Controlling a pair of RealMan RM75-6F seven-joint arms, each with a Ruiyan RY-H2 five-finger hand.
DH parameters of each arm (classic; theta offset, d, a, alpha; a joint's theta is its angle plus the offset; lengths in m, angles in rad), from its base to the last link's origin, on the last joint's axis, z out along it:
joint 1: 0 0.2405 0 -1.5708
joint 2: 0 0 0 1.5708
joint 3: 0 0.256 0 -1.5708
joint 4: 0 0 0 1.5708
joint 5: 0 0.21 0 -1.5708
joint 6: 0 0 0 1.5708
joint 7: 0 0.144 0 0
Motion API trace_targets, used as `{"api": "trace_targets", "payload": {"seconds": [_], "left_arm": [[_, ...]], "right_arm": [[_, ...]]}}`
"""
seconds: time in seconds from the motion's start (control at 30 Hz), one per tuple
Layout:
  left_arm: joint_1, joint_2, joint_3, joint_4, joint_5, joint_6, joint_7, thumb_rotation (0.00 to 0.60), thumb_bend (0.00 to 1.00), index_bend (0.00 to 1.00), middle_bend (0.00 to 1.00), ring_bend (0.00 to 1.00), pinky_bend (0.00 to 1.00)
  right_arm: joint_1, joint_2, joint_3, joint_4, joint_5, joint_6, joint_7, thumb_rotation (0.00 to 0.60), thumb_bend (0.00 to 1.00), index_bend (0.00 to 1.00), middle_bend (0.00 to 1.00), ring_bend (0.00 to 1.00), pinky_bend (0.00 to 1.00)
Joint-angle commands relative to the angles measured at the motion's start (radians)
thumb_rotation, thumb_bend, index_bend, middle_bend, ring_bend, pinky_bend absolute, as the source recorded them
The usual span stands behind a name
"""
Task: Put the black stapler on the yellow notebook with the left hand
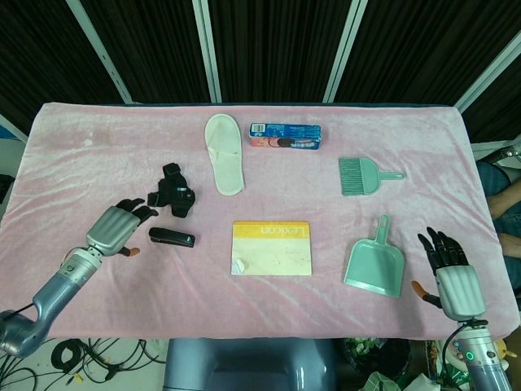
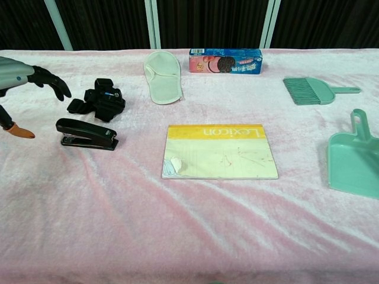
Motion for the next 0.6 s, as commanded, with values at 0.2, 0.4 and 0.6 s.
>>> {"api": "trace_targets", "payload": {"seconds": [0.2,0.4,0.6], "left_arm": [[-0.045,-0.104,-0.020,0.084,0.002,-0.050,0.000,0.600,0.12,0.29,0.37,0.21,0.28],[-0.067,-0.148,-0.032,0.123,-0.002,-0.071,0.019,0.600,0.22,0.35,0.45,0.27,0.35],[-0.073,-0.174,-0.036,0.151,-0.005,-0.072,0.029,0.600,0.38,0.44,0.52,0.33,0.43]], "right_arm": [[0.000,-0.006,0.002,0.015,-0.007,-0.015,0.003,0.600,0.14,0.03,0.00,0.03,0.10],[0.000,-0.008,0.005,0.018,-0.013,-0.019,0.003,0.600,0.14,0.03,0.00,0.03,0.10],[-0.002,-0.008,0.007,0.021,-0.014,-0.026,0.006,0.600,0.14,0.03,0.00,0.03,0.10]]}}
